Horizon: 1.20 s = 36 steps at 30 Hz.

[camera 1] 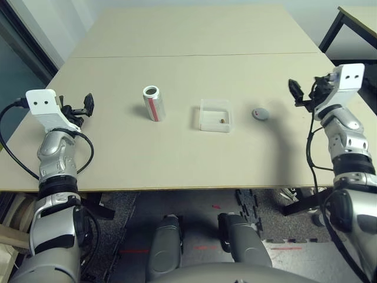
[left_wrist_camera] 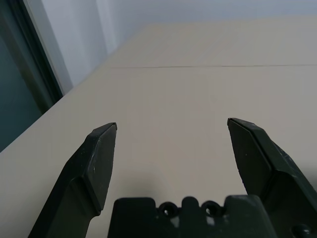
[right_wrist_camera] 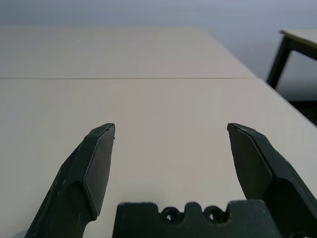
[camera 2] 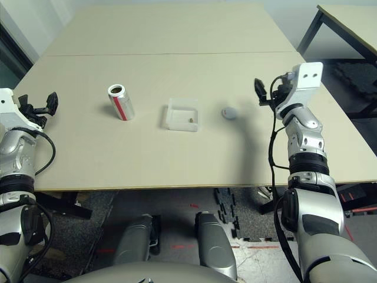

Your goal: Pour the medicine from the bottle into the box.

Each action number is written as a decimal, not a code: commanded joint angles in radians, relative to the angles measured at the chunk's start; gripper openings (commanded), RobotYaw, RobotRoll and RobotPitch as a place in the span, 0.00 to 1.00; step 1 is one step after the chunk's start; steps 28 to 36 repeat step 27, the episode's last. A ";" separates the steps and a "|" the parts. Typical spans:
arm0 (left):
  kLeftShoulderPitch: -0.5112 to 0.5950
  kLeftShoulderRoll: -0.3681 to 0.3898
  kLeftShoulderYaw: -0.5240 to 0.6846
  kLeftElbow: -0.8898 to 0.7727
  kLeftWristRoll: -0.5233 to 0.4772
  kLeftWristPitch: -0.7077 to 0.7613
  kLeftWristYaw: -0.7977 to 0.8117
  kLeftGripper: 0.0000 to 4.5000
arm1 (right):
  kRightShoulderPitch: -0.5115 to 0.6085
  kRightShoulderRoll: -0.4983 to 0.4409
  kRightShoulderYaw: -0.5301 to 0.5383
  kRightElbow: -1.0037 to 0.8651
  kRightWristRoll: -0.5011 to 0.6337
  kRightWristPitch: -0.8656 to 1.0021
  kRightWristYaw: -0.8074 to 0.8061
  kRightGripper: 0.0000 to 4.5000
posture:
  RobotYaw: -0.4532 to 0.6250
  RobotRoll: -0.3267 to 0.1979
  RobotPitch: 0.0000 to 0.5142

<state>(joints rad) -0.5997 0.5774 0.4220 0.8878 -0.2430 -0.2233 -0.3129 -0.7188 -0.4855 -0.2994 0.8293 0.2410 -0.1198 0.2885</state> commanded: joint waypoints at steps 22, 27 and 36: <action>-0.027 0.021 -0.015 0.151 0.030 -0.112 0.125 1.00 | -0.008 0.005 -0.037 0.151 -0.078 -0.125 -0.316 1.00 | 0.30 0.62 0.22; -0.040 0.025 -0.015 0.176 0.030 -0.116 0.128 1.00 | -0.005 0.004 -0.038 0.150 -0.071 -0.125 -0.313 1.00 | 0.30 0.62 0.22; -0.040 0.025 -0.015 0.176 0.030 -0.116 0.128 1.00 | -0.005 0.004 -0.038 0.150 -0.071 -0.125 -0.313 1.00 | 0.30 0.62 0.22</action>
